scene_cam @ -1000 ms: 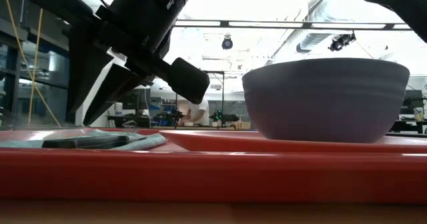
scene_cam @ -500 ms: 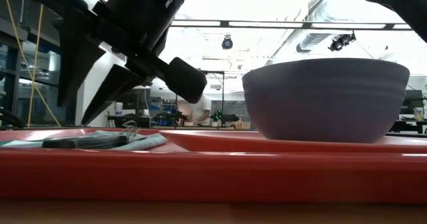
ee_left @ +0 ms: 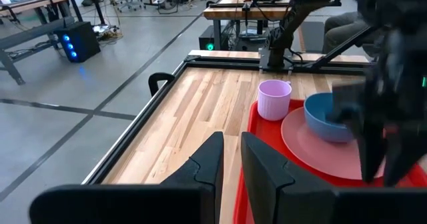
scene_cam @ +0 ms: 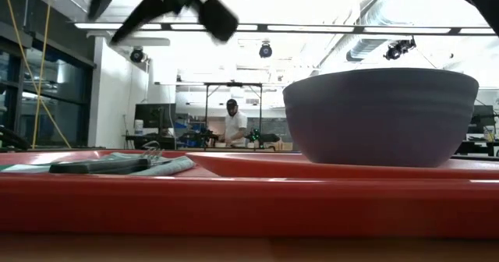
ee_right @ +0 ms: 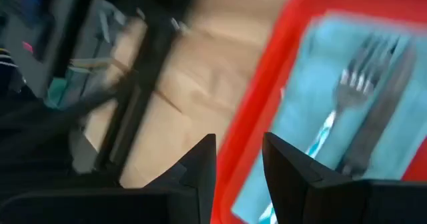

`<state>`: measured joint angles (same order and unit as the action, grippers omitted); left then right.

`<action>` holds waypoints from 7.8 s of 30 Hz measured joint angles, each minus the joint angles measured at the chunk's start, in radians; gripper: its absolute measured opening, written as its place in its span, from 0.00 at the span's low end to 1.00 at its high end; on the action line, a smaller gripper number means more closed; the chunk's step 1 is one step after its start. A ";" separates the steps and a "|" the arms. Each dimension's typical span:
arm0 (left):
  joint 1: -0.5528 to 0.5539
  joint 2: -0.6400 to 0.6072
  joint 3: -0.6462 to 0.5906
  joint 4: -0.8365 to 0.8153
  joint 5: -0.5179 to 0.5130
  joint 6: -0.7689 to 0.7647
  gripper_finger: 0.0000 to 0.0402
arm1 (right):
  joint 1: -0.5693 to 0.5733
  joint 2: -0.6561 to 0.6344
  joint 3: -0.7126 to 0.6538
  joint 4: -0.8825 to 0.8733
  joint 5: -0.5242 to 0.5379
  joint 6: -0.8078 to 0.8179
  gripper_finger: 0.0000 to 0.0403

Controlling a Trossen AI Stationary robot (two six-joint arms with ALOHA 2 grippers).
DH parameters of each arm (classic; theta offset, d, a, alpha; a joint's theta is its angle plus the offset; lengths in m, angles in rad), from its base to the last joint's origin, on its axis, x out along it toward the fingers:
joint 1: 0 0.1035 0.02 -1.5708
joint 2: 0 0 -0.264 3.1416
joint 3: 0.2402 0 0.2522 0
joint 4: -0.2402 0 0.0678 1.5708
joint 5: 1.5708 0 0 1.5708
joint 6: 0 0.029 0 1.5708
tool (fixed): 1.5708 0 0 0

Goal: Set up tray
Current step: Put the blue spoon on the blue napkin to the left of the blue fork

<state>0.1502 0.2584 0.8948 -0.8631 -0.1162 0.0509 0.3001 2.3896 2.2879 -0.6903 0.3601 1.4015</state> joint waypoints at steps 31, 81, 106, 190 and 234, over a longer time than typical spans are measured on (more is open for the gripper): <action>0.000 0.000 0.000 -0.016 -0.044 0.071 0.21 | -0.236 -0.513 0.002 -0.772 0.522 -0.289 0.24; 0.001 0.336 -0.001 -0.186 -0.557 -0.774 0.41 | -0.118 -1.912 -1.617 0.019 0.514 -0.512 0.00; 0.227 0.908 -0.002 -0.060 -0.151 -0.899 0.83 | -0.132 -1.909 -1.616 0.121 0.445 -0.547 0.00; 0.498 1.349 -0.001 0.161 0.075 -1.416 0.82 | -0.131 -1.842 -1.616 0.138 -0.005 -0.868 0.00; 0.490 1.421 0.001 0.163 0.117 -1.175 0.17 | -0.131 -1.841 -1.616 0.142 -0.023 -0.852 0.00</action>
<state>0.6407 1.6791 0.8956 -0.7004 0.0006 -1.1237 0.1688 0.5484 0.6720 -0.5488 0.3374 0.5495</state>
